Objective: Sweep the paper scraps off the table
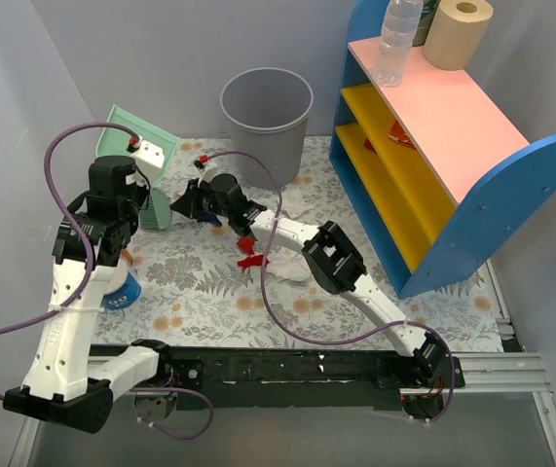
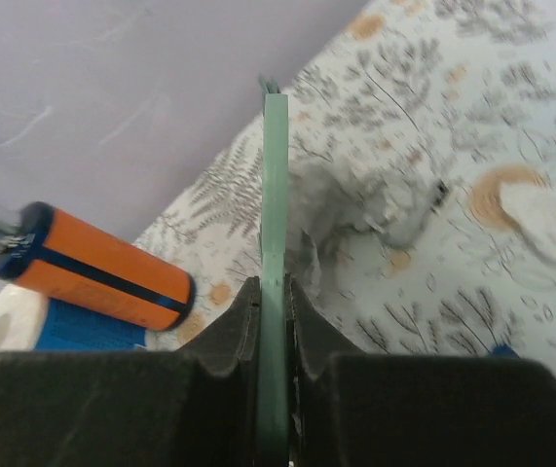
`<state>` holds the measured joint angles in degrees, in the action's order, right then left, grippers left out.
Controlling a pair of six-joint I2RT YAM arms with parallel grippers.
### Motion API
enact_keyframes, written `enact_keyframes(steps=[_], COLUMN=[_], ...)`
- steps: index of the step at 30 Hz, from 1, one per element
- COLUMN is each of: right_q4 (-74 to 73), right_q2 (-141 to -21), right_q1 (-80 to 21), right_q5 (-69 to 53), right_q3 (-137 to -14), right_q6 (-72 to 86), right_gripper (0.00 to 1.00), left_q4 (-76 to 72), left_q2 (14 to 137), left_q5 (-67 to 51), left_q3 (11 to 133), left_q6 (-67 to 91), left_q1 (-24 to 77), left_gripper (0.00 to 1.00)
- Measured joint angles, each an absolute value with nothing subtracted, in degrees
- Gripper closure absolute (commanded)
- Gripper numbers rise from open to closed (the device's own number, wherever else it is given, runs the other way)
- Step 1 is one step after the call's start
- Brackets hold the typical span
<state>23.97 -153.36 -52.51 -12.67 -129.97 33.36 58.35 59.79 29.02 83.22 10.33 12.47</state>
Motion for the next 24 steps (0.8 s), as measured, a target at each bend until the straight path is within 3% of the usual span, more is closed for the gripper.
enact_keyframes(steps=[11,24], right_q4=[17.6,10.3], right_q2=[-150.6,-118.0], right_q1=[-50.2,-46.4], right_q5=[-7.3,-10.2], right_q3=[-121.5,-78.3], right_q6=[45.9,41.7], right_gripper=[0.99,0.99], left_q4=[58.0,50.1], left_q2=[59.9,55.9], left_q5=[29.1,21.2], left_q3=[83.2,68.8], left_q6=[10.8,9.7], left_q1=[12.5,12.5], left_gripper=[1.00,1.00])
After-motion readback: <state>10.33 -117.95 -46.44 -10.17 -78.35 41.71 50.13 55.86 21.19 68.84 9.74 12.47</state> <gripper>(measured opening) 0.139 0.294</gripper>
